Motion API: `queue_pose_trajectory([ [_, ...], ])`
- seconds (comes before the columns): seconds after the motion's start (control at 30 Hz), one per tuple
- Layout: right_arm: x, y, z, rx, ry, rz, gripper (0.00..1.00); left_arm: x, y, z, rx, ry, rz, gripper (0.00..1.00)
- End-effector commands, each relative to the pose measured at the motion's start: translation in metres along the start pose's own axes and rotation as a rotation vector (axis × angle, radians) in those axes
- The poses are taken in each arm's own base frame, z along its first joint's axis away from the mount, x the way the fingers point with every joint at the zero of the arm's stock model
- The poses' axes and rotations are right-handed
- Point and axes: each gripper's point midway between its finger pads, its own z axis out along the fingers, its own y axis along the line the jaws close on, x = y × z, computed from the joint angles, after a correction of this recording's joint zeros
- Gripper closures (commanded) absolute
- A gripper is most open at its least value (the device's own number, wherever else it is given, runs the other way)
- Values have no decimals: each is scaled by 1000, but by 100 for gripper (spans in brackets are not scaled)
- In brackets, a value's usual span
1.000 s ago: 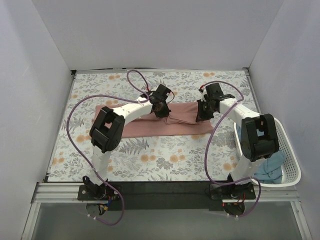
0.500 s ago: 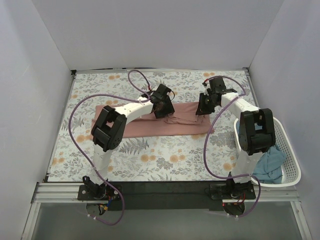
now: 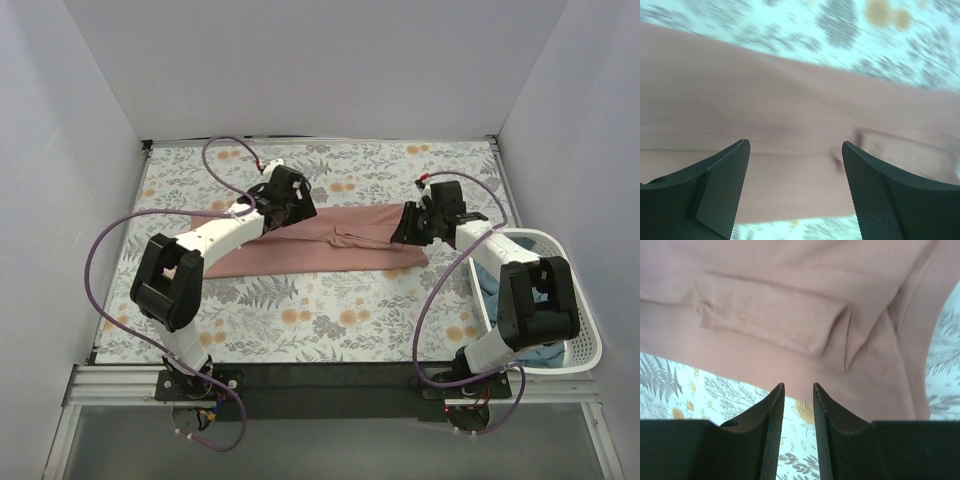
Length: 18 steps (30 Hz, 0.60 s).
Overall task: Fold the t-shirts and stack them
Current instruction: Fold the tshirt
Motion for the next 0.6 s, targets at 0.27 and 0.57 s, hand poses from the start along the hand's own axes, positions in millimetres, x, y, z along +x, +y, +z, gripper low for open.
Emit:
queue_pose_trajectory([
  [0.27, 46, -28, 27, -14, 12, 205, 63, 6, 153, 31, -312, 93, 3, 27],
  [0.57, -24, -64, 76, -10, -31, 273, 63, 73, 159, -17, -276, 312, -83, 28],
])
